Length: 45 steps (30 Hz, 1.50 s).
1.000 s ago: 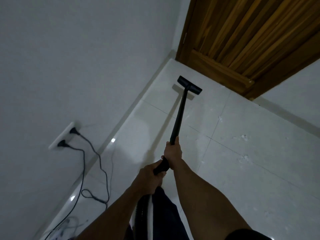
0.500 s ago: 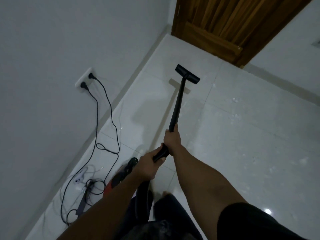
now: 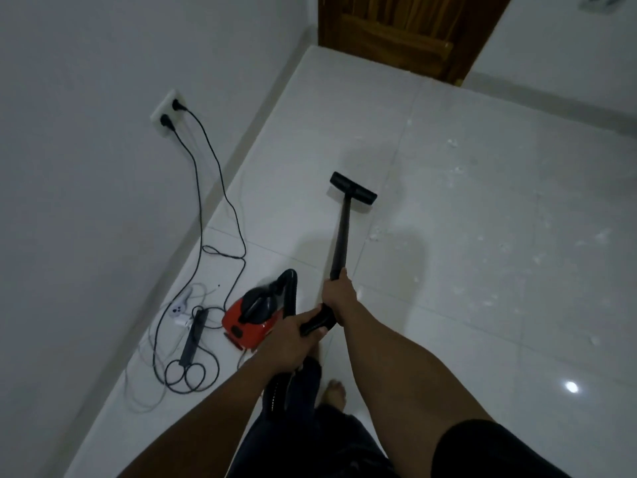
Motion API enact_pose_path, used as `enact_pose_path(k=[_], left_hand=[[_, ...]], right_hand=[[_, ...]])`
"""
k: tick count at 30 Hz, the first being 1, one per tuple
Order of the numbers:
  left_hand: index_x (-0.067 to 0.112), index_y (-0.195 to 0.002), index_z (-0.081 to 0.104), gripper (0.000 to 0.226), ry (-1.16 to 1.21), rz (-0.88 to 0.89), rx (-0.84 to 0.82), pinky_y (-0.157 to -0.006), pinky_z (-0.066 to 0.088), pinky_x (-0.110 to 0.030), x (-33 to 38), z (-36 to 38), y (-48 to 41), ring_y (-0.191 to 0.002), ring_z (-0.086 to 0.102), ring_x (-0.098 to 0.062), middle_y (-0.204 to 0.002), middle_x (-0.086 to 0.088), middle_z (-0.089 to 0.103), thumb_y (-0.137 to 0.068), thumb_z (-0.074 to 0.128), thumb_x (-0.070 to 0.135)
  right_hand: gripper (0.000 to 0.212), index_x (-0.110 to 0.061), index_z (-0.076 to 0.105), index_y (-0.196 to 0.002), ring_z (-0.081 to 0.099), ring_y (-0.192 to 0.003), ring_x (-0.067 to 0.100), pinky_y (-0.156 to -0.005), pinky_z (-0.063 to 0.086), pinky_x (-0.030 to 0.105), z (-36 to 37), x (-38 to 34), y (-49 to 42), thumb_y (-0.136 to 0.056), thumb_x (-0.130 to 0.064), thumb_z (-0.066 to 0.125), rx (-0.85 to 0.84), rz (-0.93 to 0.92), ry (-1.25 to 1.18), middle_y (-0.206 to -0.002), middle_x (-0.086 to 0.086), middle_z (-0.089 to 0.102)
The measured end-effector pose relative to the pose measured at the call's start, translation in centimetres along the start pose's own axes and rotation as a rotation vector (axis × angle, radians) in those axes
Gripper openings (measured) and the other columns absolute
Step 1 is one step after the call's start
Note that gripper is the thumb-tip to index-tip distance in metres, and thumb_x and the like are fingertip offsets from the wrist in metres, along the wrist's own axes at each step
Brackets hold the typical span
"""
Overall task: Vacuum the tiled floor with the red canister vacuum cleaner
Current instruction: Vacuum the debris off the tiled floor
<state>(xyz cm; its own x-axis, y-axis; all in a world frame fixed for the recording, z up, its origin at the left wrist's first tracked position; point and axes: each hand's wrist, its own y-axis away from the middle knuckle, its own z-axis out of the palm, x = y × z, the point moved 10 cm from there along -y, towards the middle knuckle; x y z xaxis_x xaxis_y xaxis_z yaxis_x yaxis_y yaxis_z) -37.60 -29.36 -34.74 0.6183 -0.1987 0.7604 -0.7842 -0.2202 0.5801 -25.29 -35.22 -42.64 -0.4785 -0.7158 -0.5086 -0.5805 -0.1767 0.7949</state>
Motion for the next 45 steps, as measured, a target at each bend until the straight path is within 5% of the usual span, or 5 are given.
enact_pose_path(k=[4,14,27,30,45], left_hand=[[0.027,-0.145,0.052,0.046,0.017,-0.015,-0.008,-0.060,0.044,-0.011,-2.2,3.5,5.8,-0.058,0.057,0.008,-0.083,0.005,0.068,-0.099,0.061,0.030],[0.038,-0.149,0.041,0.053,0.010,-0.123,-0.087,-0.044,0.046,-0.022,-8.5,8.0,17.4,-0.040,0.053,-0.003,-0.072,-0.006,0.058,-0.099,0.058,0.037],[0.035,-0.143,0.050,0.045,0.083,-0.099,-0.058,-0.042,0.040,-0.011,-14.4,9.1,26.9,-0.039,0.053,0.003,-0.057,0.013,0.062,-0.099,0.060,0.030],[0.035,-0.143,0.049,0.045,0.123,-0.116,-0.064,-0.042,0.040,-0.010,-15.4,9.7,26.8,-0.039,0.053,0.004,-0.051,0.022,0.062,-0.100,0.060,0.030],[0.032,-0.149,0.044,0.054,0.032,-0.210,-0.104,-0.053,0.055,-0.028,-15.8,12.6,20.3,-0.065,0.062,-0.018,-0.088,-0.017,0.070,-0.098,0.060,0.038]], right_hand=[[0.071,-0.028,0.004,-0.158,0.055,-0.082,0.021,-0.061,0.044,0.027,1.1,6.3,4.5,-0.099,-0.018,0.042,-0.015,0.078,-0.008,-0.133,0.016,0.053],[0.069,-0.024,0.008,-0.158,0.056,-0.112,0.032,-0.074,0.042,0.029,5.3,16.4,12.3,-0.099,-0.016,0.043,-0.010,0.088,0.076,-0.137,0.017,0.051],[0.056,-0.009,0.027,-0.150,0.057,-0.088,0.026,-0.068,0.047,0.031,11.8,23.1,18.4,-0.098,-0.012,0.049,-0.042,0.063,0.178,-0.119,0.016,0.058],[0.056,-0.008,0.029,-0.150,0.059,-0.103,0.030,-0.083,0.053,0.036,12.4,23.4,18.2,-0.098,-0.013,0.048,-0.051,0.042,0.220,-0.127,0.018,0.056],[0.056,-0.013,0.031,-0.148,0.060,-0.104,0.034,-0.093,0.053,0.045,9.6,24.0,13.2,-0.096,-0.015,0.050,-0.074,0.096,0.107,-0.120,0.019,0.058]])
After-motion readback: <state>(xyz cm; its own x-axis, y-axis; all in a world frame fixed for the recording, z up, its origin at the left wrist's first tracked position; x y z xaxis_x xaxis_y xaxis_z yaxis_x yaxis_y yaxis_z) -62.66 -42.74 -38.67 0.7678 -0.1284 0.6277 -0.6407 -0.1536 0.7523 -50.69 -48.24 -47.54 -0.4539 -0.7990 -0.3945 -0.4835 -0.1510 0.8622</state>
